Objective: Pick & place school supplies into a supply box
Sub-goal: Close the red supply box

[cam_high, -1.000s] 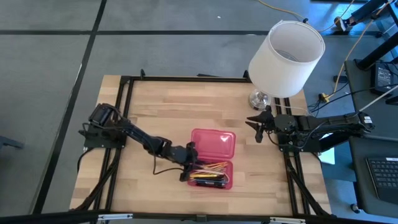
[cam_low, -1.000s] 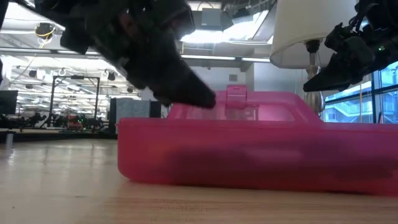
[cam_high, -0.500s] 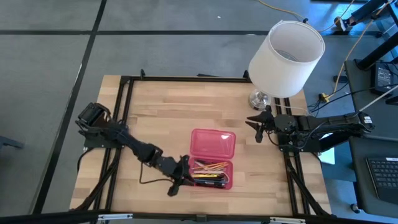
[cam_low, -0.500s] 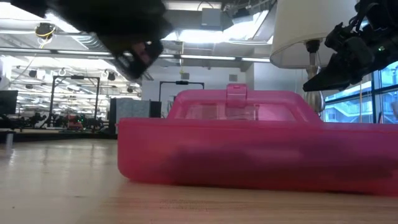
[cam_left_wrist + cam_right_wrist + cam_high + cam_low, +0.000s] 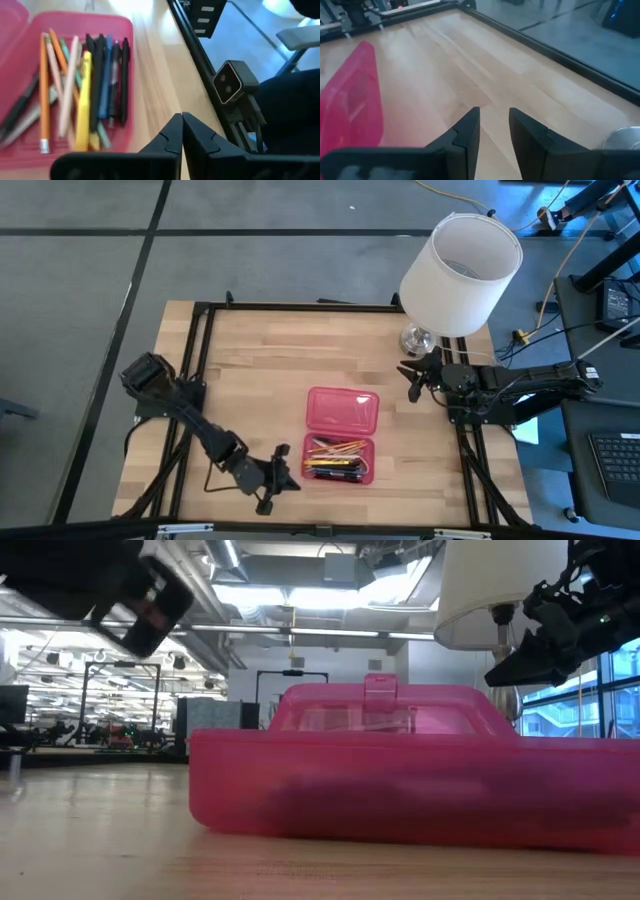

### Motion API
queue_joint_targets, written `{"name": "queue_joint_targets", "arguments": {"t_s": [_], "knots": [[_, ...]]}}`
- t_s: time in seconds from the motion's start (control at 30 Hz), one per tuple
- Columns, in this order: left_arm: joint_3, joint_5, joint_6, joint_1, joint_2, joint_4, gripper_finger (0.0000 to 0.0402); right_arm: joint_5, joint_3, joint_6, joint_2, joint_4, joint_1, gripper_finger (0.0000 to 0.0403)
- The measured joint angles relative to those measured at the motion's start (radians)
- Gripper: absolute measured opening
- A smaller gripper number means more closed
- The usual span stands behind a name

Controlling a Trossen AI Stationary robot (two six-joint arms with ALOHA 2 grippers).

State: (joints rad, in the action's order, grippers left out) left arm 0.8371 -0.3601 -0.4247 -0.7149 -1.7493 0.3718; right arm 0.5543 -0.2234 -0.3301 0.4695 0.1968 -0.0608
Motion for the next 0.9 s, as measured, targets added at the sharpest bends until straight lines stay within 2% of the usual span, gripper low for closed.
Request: {"name": "queue_joint_targets", "arguments": {"t_s": [0.2, 0.43, 0.57, 0.77, 0.9], "knots": [[0.0, -0.041, -0.027, -0.013, -0.157, 0.149, 0.0001, -0.023, 0.0, -0.076, 0.045, -0.024, 0.0, 0.0108], [0.0, -0.056, -0.061, -0.009, -0.282, 0.311, 0.0001, -0.072, 0.0, -0.189, 0.193, -0.084, -0.001, 0.0108], [0.0, -0.116, -0.087, -0.009, -0.301, 0.314, 0.0002, -0.134, 0.0, -0.188, 0.297, -0.189, -0.001, 0.0108], [0.0, -0.147, -0.106, -0.009, -0.301, 0.309, 0.0002, -0.142, 0.0, -0.191, 0.407, -0.246, -0.001, 0.0108], [0.0, -0.147, -0.113, -0.003, -0.301, 0.306, 0.0001, -0.23, 0.0, -0.154, 0.469, -0.356, -0.001, 0.0108]]}}
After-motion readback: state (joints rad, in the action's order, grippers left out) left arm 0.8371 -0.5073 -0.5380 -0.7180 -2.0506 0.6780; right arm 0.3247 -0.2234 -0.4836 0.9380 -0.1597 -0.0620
